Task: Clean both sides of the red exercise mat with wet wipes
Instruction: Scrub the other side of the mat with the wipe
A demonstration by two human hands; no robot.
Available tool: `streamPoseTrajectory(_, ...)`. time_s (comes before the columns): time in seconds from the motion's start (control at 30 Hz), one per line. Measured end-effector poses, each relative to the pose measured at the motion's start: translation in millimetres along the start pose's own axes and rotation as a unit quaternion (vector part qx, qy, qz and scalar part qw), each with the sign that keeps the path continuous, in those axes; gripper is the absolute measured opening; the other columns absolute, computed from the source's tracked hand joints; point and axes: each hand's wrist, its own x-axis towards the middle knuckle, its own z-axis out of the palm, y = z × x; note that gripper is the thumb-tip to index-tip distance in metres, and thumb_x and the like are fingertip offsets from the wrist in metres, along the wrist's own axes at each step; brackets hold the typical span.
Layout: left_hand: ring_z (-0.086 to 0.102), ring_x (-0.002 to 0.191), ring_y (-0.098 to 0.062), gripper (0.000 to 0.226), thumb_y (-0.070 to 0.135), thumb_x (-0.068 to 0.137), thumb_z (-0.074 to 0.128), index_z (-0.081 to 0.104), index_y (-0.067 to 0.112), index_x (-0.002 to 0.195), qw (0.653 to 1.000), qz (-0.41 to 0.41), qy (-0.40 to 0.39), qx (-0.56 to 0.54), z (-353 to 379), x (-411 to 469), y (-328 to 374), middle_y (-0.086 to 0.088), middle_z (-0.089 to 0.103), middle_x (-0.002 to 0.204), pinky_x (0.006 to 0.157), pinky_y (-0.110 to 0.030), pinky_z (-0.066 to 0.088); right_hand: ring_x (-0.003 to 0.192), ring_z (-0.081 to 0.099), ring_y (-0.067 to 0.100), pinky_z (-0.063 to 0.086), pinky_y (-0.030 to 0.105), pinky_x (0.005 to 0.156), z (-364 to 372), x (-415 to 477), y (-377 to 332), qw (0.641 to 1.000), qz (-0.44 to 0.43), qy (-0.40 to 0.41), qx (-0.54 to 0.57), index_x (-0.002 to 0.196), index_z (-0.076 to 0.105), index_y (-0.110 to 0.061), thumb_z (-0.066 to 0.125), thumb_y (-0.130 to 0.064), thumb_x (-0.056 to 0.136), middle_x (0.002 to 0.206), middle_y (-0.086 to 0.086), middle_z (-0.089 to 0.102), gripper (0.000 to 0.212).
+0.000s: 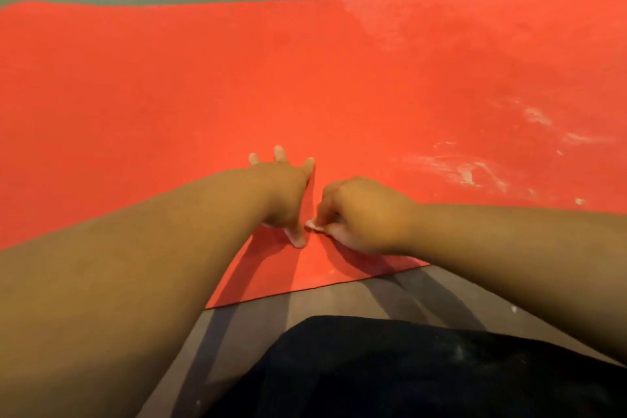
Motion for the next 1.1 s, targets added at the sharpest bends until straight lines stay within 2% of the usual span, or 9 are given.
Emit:
streamPoseTrajectory(0.07, 0.002, 0.14, -0.055, 0.133, 0.05, 0.067, 0.081, -0.019, 0.025, 0.15, 1.0, -0.008, -0.006, 0.002, -1, 1, 0, -0.03, -0.015, 0.154, 0.115, -0.056, 0.012, 0.084, 0.062, 0.027, 0.039, 0.028, 0.067, -10, 2, 19, 1.0, -0.002, -0.021, -0.018, 0.092, 0.075, -0.019, 0.061, -0.036, 0.09, 0.089, 0.006, 0.069, 0.023)
streamPoseTrajectory(0.27, 0.004, 0.135, -0.062, 0.135, 0.047, 0.06, 0.087, -0.019, 0.046, 0.145, 0.999, -0.027, -0.025, -0.017, -5, 9, 0, -0.023, -0.02, 0.155, 0.112, -0.057, 0.024, 0.091, 0.062, 0.036, 0.04, 0.032, 0.067, -28, 7, 95, 0.963, 0.227, 0.12, -0.08, 0.094, 0.074, -0.01, 0.056, -0.035, 0.093, 0.095, 0.019, 0.069, 0.031)
streamPoseTrajectory(0.5, 0.015, 0.137, -0.058, 0.138, 0.055, 0.057, 0.085, -0.021, 0.043, 0.146, 0.999, -0.031, -0.028, 0.024, -9, 9, 3, -0.03, -0.018, 0.153, 0.114, -0.054, 0.023, 0.085, 0.058, 0.02, 0.044, 0.031, 0.075, -3, -38, 34, 0.999, -0.018, 0.009, 0.048, 0.098, 0.075, -0.019, 0.058, -0.032, 0.092, 0.093, 0.001, 0.062, 0.022)
streamPoseTrajectory(0.6, 0.025, 0.137, -0.051, 0.137, 0.058, 0.06, 0.082, -0.019, 0.033, 0.149, 0.999, -0.022, -0.028, 0.02, -15, 8, 12, -0.031, -0.014, 0.154, 0.112, -0.048, 0.031, 0.084, 0.061, 0.029, 0.039, 0.03, 0.066, -16, -26, 84, 0.991, 0.098, 0.089, -0.013, 0.091, 0.075, -0.015, 0.058, -0.041, 0.091, 0.088, 0.011, 0.066, 0.031)
streamPoseTrajectory(0.7, 0.013, 0.138, -0.056, 0.14, 0.056, 0.06, 0.083, -0.021, 0.029, 0.149, 1.0, -0.01, -0.016, 0.009, -14, 11, 27, -0.028, -0.013, 0.155, 0.113, -0.051, 0.026, 0.083, 0.061, 0.039, 0.032, 0.03, 0.061, -31, -23, 133, 0.952, 0.248, 0.167, -0.067, 0.089, 0.074, -0.009, 0.057, -0.037, 0.092, 0.087, 0.022, 0.067, 0.033)
streamPoseTrajectory(0.77, 0.009, 0.136, -0.06, 0.142, 0.053, 0.06, 0.084, -0.028, 0.032, 0.146, 0.999, -0.018, -0.026, 0.009, -14, 15, 36, -0.031, -0.018, 0.153, 0.112, -0.054, 0.025, 0.083, 0.061, 0.038, 0.037, 0.033, 0.063, -25, -25, 125, 0.955, 0.24, 0.168, -0.053, 0.086, 0.073, -0.007, 0.055, -0.036, 0.093, 0.087, 0.021, 0.066, 0.034)
streamPoseTrajectory(0.97, 0.009, 0.133, -0.064, 0.148, 0.048, 0.057, 0.088, -0.034, 0.037, 0.141, 0.998, -0.04, -0.041, 0.013, -22, 24, 46, -0.036, -0.023, 0.147, 0.112, -0.057, 0.024, 0.087, 0.059, 0.021, 0.047, 0.036, 0.075, 3, -57, 44, 0.996, 0.002, 0.064, 0.055, 0.1, 0.074, -0.019, 0.056, -0.024, 0.09, 0.094, 0.0, 0.06, 0.021)
streamPoseTrajectory(1.03, 0.008, 0.133, -0.064, 0.148, 0.047, 0.055, 0.089, -0.031, 0.039, 0.142, 0.999, -0.035, -0.037, 0.009, -21, 25, 44, -0.035, -0.023, 0.148, 0.112, -0.057, 0.024, 0.088, 0.059, 0.025, 0.046, 0.036, 0.076, -7, -48, 69, 0.994, 0.033, 0.095, 0.038, 0.096, 0.074, -0.017, 0.058, -0.029, 0.091, 0.094, 0.004, 0.062, 0.021)
streamPoseTrajectory(1.1, 0.006, 0.134, -0.063, 0.148, 0.046, 0.053, 0.09, -0.028, 0.042, 0.143, 0.999, -0.033, -0.034, -0.001, -20, 25, 41, -0.033, -0.023, 0.15, 0.11, -0.056, 0.025, 0.092, 0.059, 0.034, 0.045, 0.038, 0.076, -22, -31, 113, 0.977, 0.146, 0.158, -0.006, 0.095, 0.074, -0.012, 0.057, -0.033, 0.091, 0.096, 0.013, 0.064, 0.027)
